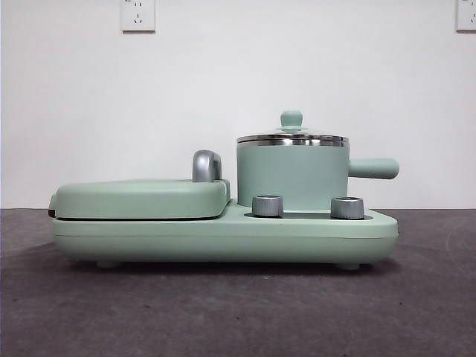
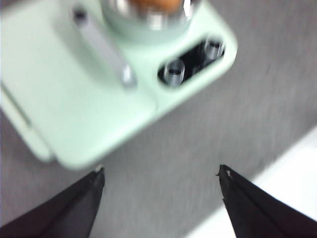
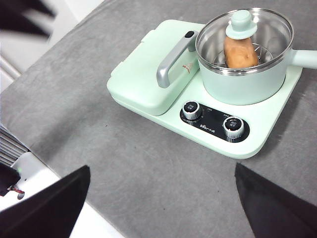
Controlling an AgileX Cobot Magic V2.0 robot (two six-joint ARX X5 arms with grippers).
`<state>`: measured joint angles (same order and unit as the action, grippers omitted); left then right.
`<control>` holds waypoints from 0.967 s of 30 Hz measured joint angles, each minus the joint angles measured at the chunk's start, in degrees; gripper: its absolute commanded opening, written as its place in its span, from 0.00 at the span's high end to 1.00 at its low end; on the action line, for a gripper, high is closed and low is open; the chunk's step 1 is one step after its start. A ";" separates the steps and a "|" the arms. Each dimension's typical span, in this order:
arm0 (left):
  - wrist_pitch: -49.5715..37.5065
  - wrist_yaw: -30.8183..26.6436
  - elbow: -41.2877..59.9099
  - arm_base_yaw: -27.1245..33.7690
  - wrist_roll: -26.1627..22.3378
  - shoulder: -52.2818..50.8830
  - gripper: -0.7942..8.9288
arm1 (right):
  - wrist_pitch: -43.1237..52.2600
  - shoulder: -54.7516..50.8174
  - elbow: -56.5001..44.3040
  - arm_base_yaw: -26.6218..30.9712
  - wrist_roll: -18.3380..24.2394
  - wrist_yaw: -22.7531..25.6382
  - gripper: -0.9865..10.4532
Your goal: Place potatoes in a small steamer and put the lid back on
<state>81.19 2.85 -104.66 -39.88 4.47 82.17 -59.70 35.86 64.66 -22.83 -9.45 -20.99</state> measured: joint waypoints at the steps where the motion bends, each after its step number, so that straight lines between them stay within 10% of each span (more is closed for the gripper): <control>1: -0.07 0.00 4.57 0.00 0.00 -2.80 0.53 | 0.42 0.52 0.00 0.00 0.00 0.00 0.51; 13: -35.85 0.00 48.06 -0.13 3.23 -42.18 0.53 | 4.26 2.86 -0.02 0.00 -0.02 0.04 0.54; 21: -46.36 -0.31 58.05 -0.13 10.29 -53.31 0.54 | 6.29 2.91 -0.02 0.00 0.00 0.04 0.54; 24: -46.62 -0.37 58.05 -0.11 10.71 -53.35 0.86 | 6.38 3.02 -0.02 0.00 -0.02 0.04 0.67; 25: -46.64 -0.37 58.05 -0.11 10.78 -53.31 0.89 | 6.38 3.04 -0.02 0.00 -0.13 0.02 0.89; 29: -46.71 -0.35 58.05 -0.11 11.13 -53.13 0.91 | 6.43 3.02 -0.02 0.00 0.00 0.20 0.89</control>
<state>34.48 2.50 -46.61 -39.99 15.59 29.04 -53.28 38.87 64.64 -22.83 -9.45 -20.80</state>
